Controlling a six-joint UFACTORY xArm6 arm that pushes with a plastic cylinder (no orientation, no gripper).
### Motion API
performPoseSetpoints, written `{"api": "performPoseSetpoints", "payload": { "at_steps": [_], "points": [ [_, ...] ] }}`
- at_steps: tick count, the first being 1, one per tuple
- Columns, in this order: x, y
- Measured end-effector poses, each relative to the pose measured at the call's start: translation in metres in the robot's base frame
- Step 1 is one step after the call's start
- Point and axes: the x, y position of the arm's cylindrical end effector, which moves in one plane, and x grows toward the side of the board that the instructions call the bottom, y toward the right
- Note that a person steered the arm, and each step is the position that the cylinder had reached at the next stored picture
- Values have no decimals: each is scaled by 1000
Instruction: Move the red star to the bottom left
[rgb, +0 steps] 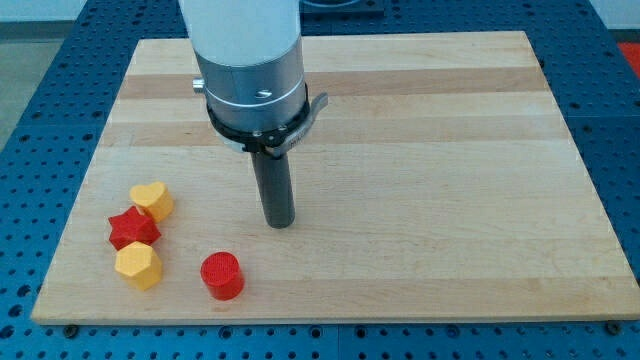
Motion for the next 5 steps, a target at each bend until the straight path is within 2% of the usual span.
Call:
{"api": "performPoseSetpoints", "payload": {
  "at_steps": [1,2,3,5],
  "points": [
    [-8,-31],
    [-12,-104],
    [-4,-132],
    [57,-199]
  ]
}}
